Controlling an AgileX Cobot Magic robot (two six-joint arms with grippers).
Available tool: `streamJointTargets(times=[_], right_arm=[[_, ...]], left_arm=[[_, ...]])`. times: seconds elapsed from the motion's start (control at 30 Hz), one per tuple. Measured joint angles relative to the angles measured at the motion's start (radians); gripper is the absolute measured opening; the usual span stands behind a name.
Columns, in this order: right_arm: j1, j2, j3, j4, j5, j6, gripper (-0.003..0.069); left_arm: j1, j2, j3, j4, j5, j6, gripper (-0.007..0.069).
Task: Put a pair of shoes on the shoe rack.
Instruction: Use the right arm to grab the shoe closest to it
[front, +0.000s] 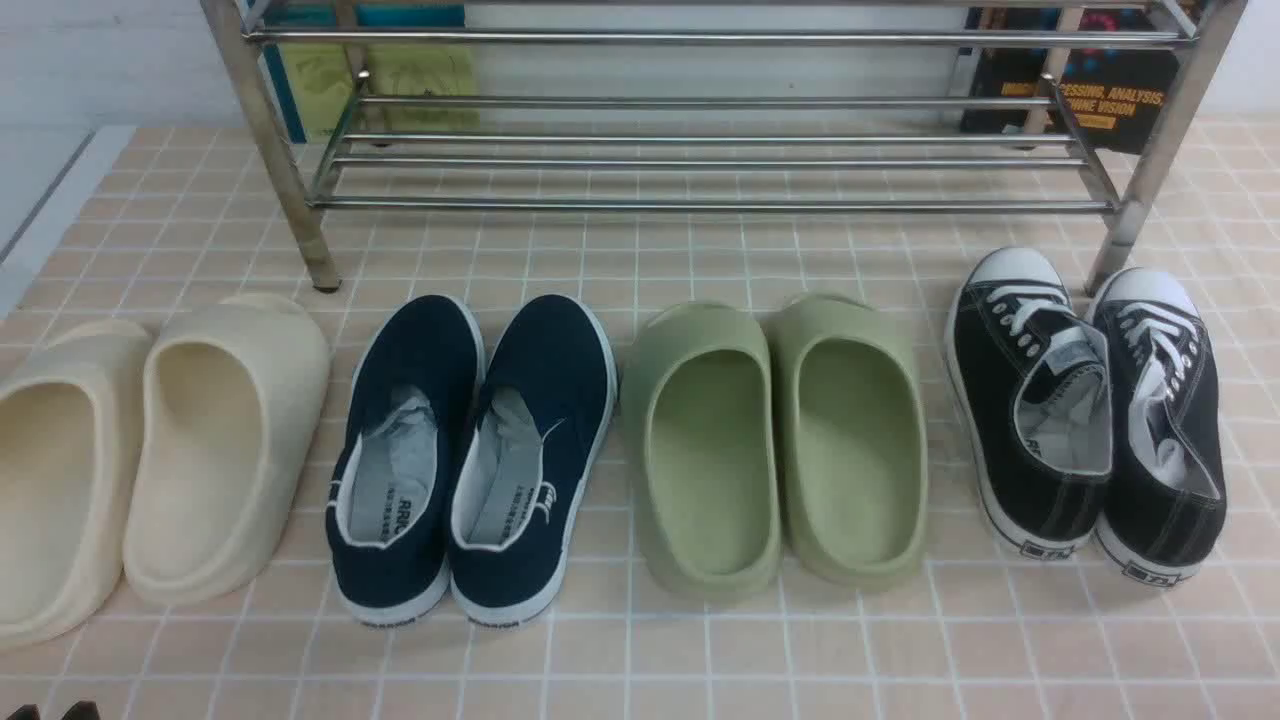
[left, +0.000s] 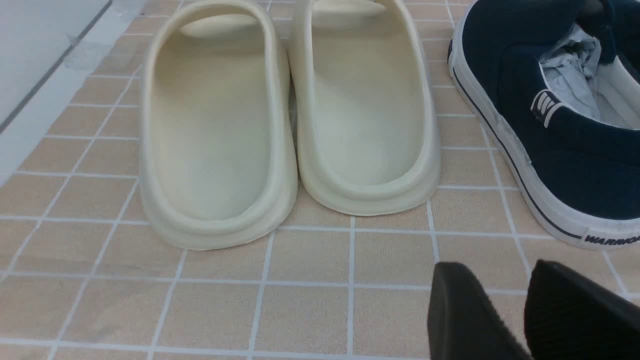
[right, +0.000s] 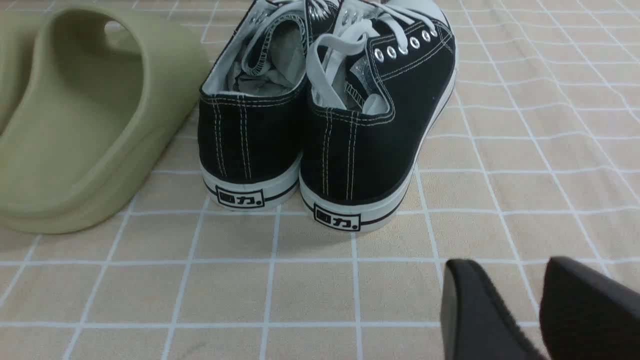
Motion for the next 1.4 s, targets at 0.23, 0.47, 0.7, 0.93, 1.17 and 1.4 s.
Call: streamJointTargets(times=[0.23, 0.47, 0.7, 0.93, 1.17, 1.4], right_arm=[[0.000, 0.000, 0.000, 0.000, 0.000, 0.000, 0.0244], [0.000, 0.000, 0.000, 0.000, 0.000, 0.000, 0.0244], [0.000, 0.000, 0.000, 0.000, 0.000, 0.000, 0.0244], [0.000, 0.000, 0.000, 0.000, 0.000, 0.000, 0.0244], [0.000, 0.000, 0.000, -0.024, 0.000, 0.000, 0.0244], [0.000, 0.000, 0.000, -0.060, -0.010, 0.000, 0.0244]], left_arm=[[0.000, 0.000, 0.000, 0.000, 0.000, 0.000, 0.0240], [0.000, 0.000, 0.000, 0.000, 0.000, 0.000, 0.0240], [0.000, 0.000, 0.000, 0.000, 0.000, 0.000, 0.0240], [0.000, 0.000, 0.000, 0.000, 0.000, 0.000, 0.0240], [0.000, 0.000, 0.000, 0.000, 0.000, 0.000, 0.0240], [0.000, 0.000, 0.000, 0.000, 0.000, 0.000, 0.0240]])
